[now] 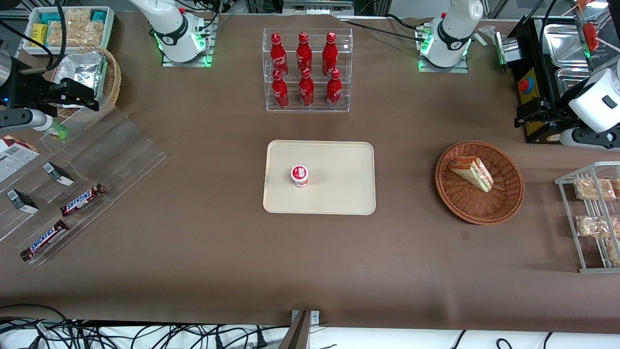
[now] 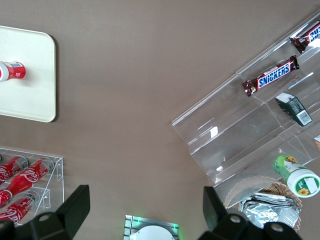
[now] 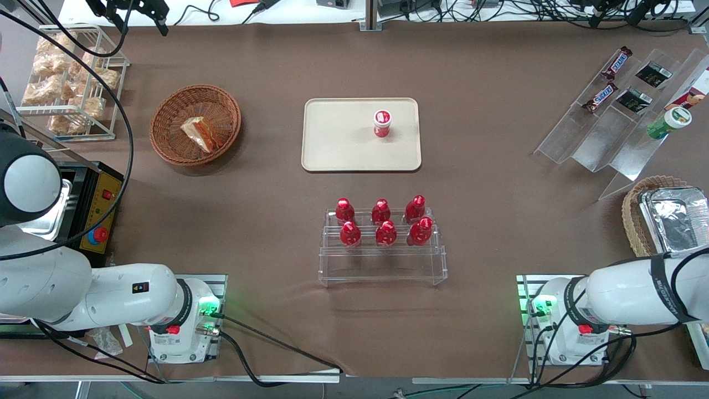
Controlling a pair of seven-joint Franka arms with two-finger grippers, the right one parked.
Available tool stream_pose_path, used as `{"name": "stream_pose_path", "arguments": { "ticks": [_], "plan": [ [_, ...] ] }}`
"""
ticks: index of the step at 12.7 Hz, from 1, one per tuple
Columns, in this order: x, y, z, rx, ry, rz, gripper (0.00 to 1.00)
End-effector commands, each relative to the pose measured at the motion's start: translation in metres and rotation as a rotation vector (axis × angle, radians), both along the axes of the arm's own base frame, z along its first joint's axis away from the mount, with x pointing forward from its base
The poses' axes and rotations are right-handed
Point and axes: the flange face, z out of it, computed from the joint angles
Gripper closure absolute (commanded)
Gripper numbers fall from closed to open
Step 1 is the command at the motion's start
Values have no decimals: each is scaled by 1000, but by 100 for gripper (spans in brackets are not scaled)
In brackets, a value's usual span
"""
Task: Place sandwich from basket to tray
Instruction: 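Move the left gripper down over the wrapped sandwich in the basket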
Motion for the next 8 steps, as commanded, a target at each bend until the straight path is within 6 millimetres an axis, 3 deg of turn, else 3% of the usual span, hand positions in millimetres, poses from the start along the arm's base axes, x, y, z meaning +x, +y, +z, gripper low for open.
{"name": "stream_pose_path", "arguments": {
  "ticks": [1, 4, 8],
  "plan": [
    [7, 1, 2, -11, -25, -11, 0],
    [12, 1, -5, -7, -24, 18, 0],
    [25, 11, -47, 64, 7, 196, 0]
  ]
}}
